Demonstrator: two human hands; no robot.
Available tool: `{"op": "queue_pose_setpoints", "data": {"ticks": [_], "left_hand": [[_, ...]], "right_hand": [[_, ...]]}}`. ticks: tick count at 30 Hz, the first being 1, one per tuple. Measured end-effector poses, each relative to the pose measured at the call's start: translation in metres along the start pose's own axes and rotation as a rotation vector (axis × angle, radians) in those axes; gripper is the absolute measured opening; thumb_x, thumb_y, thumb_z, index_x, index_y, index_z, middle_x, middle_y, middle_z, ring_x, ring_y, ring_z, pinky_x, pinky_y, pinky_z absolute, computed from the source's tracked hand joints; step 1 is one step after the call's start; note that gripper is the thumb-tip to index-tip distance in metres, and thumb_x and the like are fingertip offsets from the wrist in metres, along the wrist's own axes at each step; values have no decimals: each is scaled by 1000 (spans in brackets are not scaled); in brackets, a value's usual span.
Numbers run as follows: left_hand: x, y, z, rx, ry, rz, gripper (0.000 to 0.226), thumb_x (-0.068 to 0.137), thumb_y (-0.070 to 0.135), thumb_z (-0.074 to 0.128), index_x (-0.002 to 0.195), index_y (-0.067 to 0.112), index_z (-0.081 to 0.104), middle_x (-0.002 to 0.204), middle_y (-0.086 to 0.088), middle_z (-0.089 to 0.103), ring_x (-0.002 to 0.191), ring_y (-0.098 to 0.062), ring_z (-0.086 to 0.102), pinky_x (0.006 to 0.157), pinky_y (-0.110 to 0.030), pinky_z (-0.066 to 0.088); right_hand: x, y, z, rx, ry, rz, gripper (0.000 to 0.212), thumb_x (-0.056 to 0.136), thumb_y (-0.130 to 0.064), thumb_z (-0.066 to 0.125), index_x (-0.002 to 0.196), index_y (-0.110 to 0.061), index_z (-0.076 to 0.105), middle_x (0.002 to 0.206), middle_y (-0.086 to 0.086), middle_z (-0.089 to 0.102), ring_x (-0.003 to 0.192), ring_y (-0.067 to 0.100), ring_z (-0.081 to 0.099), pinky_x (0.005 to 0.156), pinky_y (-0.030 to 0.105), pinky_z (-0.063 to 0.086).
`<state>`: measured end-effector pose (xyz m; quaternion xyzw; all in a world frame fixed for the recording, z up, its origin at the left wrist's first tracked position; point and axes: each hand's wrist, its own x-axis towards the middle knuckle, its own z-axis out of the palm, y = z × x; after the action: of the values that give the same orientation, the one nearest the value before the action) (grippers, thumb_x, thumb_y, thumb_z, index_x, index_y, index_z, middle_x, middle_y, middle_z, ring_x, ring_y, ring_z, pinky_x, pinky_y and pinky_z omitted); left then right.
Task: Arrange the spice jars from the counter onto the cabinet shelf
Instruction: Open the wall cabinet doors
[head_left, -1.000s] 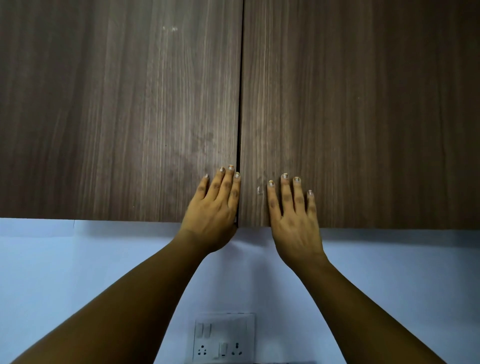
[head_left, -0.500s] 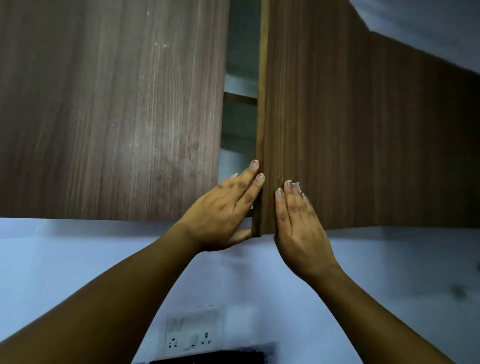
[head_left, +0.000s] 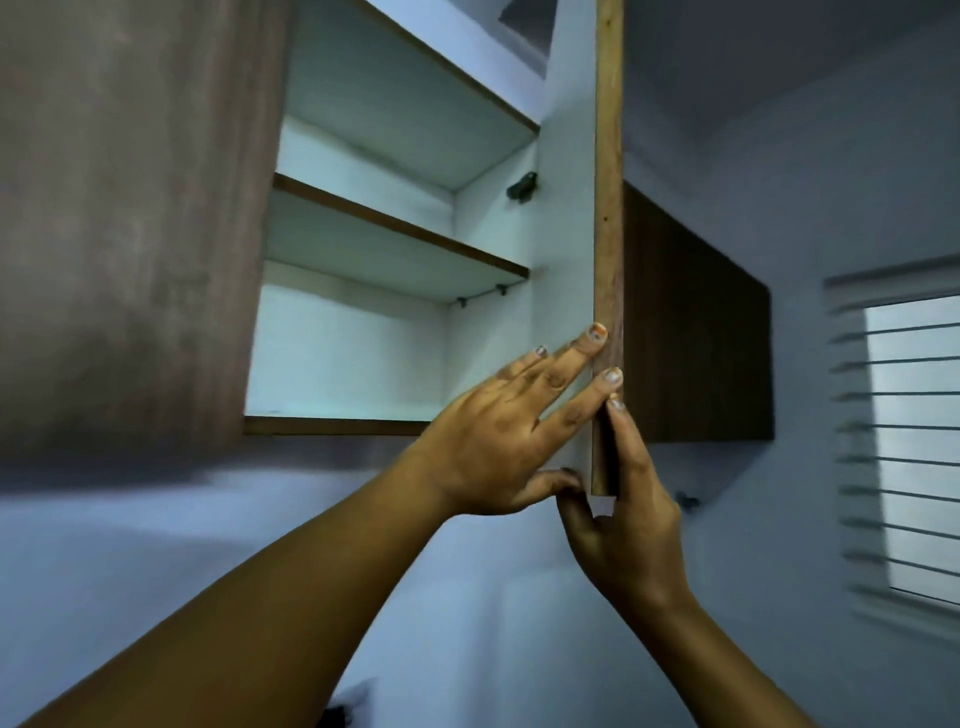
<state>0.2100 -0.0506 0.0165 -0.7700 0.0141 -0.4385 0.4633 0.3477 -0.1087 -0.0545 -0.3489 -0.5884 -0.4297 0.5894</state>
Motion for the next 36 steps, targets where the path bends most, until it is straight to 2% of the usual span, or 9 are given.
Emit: {"op": "queue_pose_setpoints", "data": {"ticks": [5,9,14,18,21,26,30,33,36], "left_hand": [[50,34,24,-64,42,43,81,85,52,55,145,11,19,153,-23,19,142,-31,21,114,-39,22],[82,56,45,-90,62,76,80,86,53,52,145,12,18,153,-22,16,143,-31,18,114,-38,19],[129,88,84,-133,112,88,81,81,52,50,143,11,21,153,-24,17,143,-33,15,116,-37,19],[162,112,113,-115,115,68,77,81,52,51,141,6,34,152,-25,21,142,-33,18,115,-35,18],[186,134,140,-111,121,48,74,79,51,53,136,5,43,150,-24,25,141,-32,22,114,-34,19],[215,162,180,-141,86,-8,69,80,47,53,134,5,44,151,-22,26,141,-32,24,113,-35,23],[233,170,201,-138,35,-9,68,80,41,49,137,4,41,151,-23,24,142,-33,22,114,-35,22],[236,168,204,-135,38,16,71,81,39,50,140,3,35,152,-24,22,143,-32,18,116,-36,20],[232,162,200,-128,10,54,75,85,39,51,144,2,26,153,-21,21,144,-29,15,117,-37,21]], "right_hand": [[-1,28,-52,-104,42,48,82,69,-13,71,140,-14,29,139,3,42,105,12,59,61,17,55],[-4,58,-82,-151,46,61,75,72,-23,67,136,-7,31,135,6,40,109,11,54,73,11,48],[-2,105,-123,-265,-19,47,72,73,-33,53,134,-2,30,130,3,40,63,18,67,51,11,42],[-6,142,-143,-282,-38,130,72,74,-38,48,136,-8,27,132,2,43,90,25,67,59,4,40],[-11,175,-162,-329,-103,187,72,76,-38,43,140,-17,20,130,13,56,76,30,70,55,-4,26],[-17,220,-184,-392,-216,255,75,77,-19,55,143,-17,18,125,17,60,62,24,67,44,1,20],[-14,241,-194,-515,-311,347,81,80,-22,60,146,-14,14,122,15,62,78,28,68,51,18,39],[-11,240,-194,-739,-274,315,82,71,-28,59,142,-4,25,126,19,58,101,35,64,78,45,51],[-4,225,-191,-937,-210,252,79,71,-27,47,141,6,30,147,30,30,137,44,27,107,63,19]]}}
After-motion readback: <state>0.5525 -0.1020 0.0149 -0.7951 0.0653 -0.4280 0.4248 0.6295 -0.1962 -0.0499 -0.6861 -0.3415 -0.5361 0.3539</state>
